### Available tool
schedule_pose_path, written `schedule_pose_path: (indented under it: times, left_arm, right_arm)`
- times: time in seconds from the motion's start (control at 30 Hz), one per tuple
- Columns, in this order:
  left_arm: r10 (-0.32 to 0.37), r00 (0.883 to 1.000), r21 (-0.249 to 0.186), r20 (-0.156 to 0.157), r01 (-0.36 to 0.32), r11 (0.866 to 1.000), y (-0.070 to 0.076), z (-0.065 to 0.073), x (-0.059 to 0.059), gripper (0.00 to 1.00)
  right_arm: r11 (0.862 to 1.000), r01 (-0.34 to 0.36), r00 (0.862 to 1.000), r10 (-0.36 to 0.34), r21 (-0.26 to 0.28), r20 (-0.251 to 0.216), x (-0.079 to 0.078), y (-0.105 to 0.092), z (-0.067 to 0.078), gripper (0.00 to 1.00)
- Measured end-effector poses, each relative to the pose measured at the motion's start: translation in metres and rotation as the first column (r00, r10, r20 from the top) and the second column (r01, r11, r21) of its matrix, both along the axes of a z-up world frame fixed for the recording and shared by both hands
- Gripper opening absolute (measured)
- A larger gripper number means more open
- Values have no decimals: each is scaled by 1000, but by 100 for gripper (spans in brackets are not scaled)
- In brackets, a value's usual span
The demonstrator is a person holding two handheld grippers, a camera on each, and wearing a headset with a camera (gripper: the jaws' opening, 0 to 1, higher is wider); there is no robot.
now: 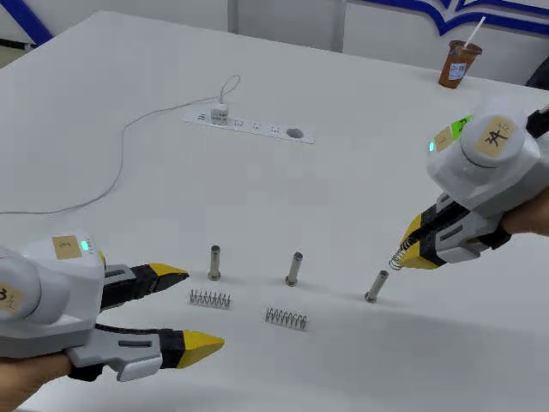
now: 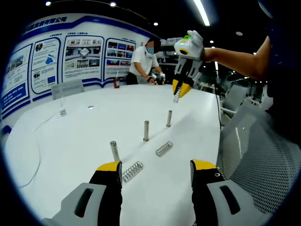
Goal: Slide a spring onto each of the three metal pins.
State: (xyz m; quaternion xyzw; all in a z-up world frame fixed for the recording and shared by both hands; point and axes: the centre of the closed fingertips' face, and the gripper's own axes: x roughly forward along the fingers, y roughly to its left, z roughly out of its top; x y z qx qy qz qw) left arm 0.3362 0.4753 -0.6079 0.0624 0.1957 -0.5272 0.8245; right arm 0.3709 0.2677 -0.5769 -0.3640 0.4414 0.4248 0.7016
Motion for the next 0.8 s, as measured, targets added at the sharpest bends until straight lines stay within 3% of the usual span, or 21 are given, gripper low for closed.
schedule_pose_path:
  times: [0.8]
  left_arm:
    - [12, 1000, 3, -18, -12, 1000, 2, -4, -1, 60]
  right_arm:
    - [1000, 4, 999, -4, -3, -38, 13, -3, -25, 12]
